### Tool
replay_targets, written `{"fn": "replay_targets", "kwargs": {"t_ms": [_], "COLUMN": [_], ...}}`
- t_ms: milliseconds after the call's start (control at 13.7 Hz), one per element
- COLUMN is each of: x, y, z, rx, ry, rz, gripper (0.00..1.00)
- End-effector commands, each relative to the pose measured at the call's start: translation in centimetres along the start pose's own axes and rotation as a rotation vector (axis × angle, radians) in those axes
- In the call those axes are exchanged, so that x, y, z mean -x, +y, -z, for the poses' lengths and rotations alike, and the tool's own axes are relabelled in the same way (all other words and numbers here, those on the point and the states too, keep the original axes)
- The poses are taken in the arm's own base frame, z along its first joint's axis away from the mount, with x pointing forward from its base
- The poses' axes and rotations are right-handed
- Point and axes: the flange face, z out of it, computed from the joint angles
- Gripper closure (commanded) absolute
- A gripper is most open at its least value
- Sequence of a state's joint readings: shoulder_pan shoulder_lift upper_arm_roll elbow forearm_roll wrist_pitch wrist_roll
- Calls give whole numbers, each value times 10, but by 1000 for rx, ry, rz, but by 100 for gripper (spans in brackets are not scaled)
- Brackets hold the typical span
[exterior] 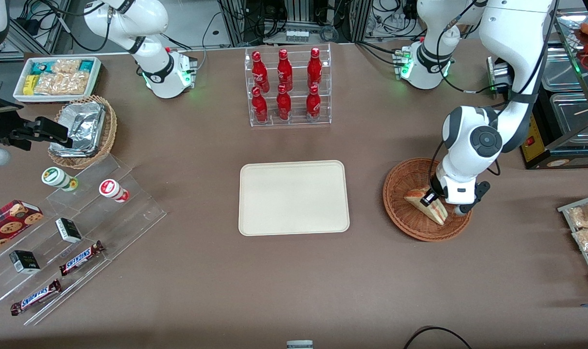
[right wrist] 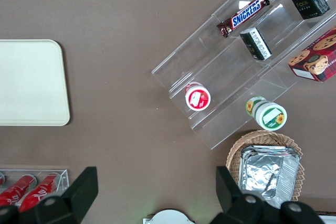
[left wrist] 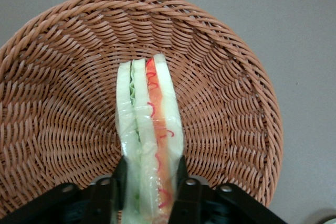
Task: Place sandwich from basket to tray
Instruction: 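Close the left gripper on the sandwich and lift it, then carry the sandwich with the left gripper over the white tray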
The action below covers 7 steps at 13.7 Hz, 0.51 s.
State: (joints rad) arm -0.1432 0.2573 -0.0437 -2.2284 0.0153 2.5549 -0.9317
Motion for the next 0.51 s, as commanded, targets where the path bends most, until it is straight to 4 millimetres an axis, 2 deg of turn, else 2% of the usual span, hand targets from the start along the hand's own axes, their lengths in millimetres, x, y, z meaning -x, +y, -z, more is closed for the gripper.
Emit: {"fn": "replay_targets", "kwargs": {"t_ms": [0,146,292,438], "x": [1,-2,15,38], "y": [7,24,68,113], "z": [40,94,147,182], "rx": [-9,-36,-87,-117], "ry": [10,-3,31,53], "rz": [4,-13,-142,-257], "gripper": [100,100,100,100]}}
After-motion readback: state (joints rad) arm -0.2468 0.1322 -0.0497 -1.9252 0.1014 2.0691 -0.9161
